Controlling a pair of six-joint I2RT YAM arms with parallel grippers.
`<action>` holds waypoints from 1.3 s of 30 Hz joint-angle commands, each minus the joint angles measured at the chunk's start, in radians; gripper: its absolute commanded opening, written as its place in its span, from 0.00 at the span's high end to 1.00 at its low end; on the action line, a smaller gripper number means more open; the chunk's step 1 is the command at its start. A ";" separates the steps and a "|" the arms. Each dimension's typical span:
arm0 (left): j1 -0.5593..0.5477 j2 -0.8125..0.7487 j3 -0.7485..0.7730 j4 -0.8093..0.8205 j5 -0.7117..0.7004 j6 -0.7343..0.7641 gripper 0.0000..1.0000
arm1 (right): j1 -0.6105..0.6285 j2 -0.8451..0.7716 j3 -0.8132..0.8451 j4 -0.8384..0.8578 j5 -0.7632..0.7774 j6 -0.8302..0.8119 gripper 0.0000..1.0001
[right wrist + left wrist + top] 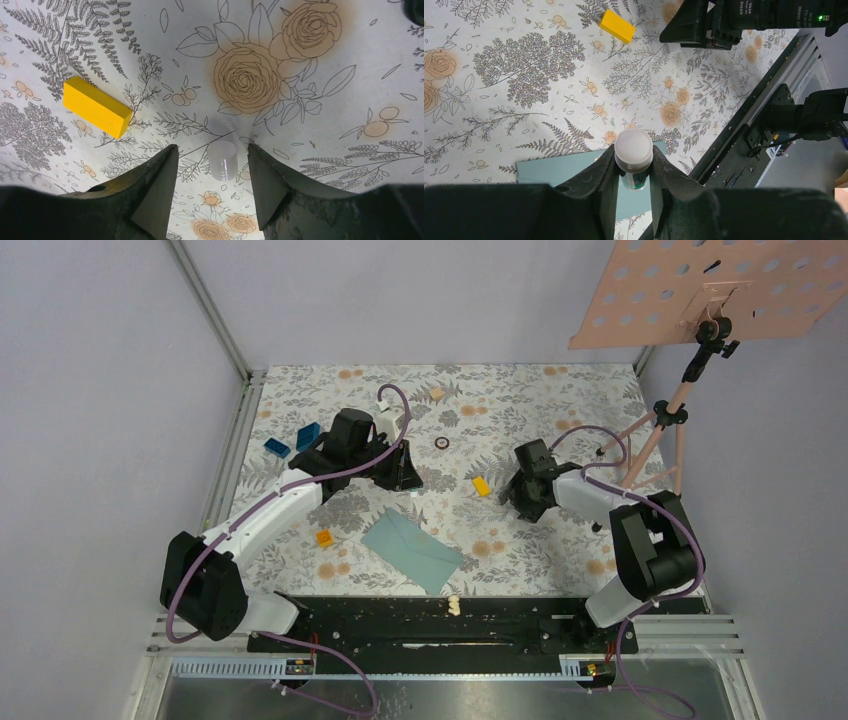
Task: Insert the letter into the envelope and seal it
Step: Adjust the solid glue cap at the center of the board.
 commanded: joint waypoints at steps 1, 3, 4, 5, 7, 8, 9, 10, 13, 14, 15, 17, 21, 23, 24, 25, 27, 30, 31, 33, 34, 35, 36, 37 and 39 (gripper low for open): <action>0.008 -0.021 0.013 0.016 0.015 0.015 1.00 | -0.002 0.034 0.041 -0.050 -0.022 -0.086 0.38; 0.007 -0.024 0.011 0.015 0.013 0.015 1.00 | 0.000 0.027 0.069 -0.079 -0.008 -0.162 0.35; 0.007 -0.026 0.010 0.014 0.013 0.016 1.00 | 0.000 0.021 0.086 -0.095 0.003 -0.203 0.33; 0.007 -0.026 0.011 0.015 0.011 0.016 1.00 | 0.000 0.013 0.095 -0.105 0.011 -0.251 0.31; 0.008 -0.027 0.010 0.015 0.011 0.017 1.00 | 0.000 0.001 0.117 -0.131 0.019 -0.352 0.29; 0.009 -0.028 0.008 0.015 0.012 0.016 1.00 | 0.000 -0.001 0.130 -0.148 0.018 -0.403 0.29; 0.009 -0.026 0.007 0.015 0.012 0.015 1.00 | -0.001 0.002 0.146 -0.165 0.016 -0.454 0.29; 0.009 -0.025 0.009 0.015 0.012 0.015 1.00 | 0.000 0.005 0.162 -0.184 0.006 -0.509 0.29; 0.009 -0.021 0.008 0.015 0.016 0.010 1.00 | 0.000 0.014 0.193 -0.211 -0.047 -0.688 0.29; 0.009 -0.020 0.010 0.015 0.018 0.009 1.00 | 0.000 0.017 0.198 -0.218 -0.069 -0.752 0.29; 0.009 -0.018 0.011 0.015 0.019 0.008 1.00 | 0.001 0.021 0.207 -0.234 -0.080 -0.802 0.29; 0.009 -0.016 0.014 0.015 0.020 0.005 1.00 | 0.000 0.029 0.225 -0.261 -0.111 -0.914 0.30; 0.009 -0.008 0.016 0.017 0.025 -0.004 1.00 | 0.002 0.047 0.238 -0.300 -0.177 -1.113 0.33; 0.009 -0.005 0.019 0.020 0.028 -0.009 1.00 | 0.008 0.056 0.230 -0.312 -0.192 -1.196 0.33; 0.009 -0.004 0.019 0.019 0.030 -0.013 1.00 | 0.012 0.059 0.223 -0.312 -0.201 -1.229 0.33; 0.008 -0.002 0.022 0.020 0.032 -0.015 1.00 | 0.013 0.059 0.213 -0.305 -0.220 -1.252 0.33; 0.009 -0.001 0.022 0.020 0.035 -0.018 1.00 | 0.017 0.060 0.184 -0.272 -0.240 -1.279 0.32; 0.009 0.000 0.024 0.020 0.035 -0.020 1.00 | 0.024 0.060 0.163 -0.253 -0.237 -1.314 0.35; 0.009 0.000 0.023 0.020 0.037 -0.021 1.00 | 0.026 0.060 0.162 -0.248 -0.226 -1.315 0.35; 0.009 0.003 0.026 0.020 0.041 -0.025 1.00 | 0.028 0.068 0.170 -0.256 -0.218 -1.322 0.35; 0.009 0.004 0.026 0.020 0.042 -0.026 1.00 | 0.030 0.075 0.182 -0.270 -0.221 -1.323 0.35; 0.009 0.004 0.026 0.021 0.043 -0.026 1.00 | 0.032 0.086 0.193 -0.287 -0.222 -1.321 0.35; 0.009 0.004 0.026 0.020 0.042 -0.027 1.00 | 0.034 0.098 0.206 -0.302 -0.223 -1.317 0.37; 0.009 0.004 0.027 0.020 0.043 -0.028 1.00 | 0.040 0.109 0.217 -0.310 -0.218 -1.308 0.39; 0.009 0.006 0.027 0.020 0.045 -0.028 1.00 | 0.047 0.129 0.234 -0.323 -0.222 -1.300 0.44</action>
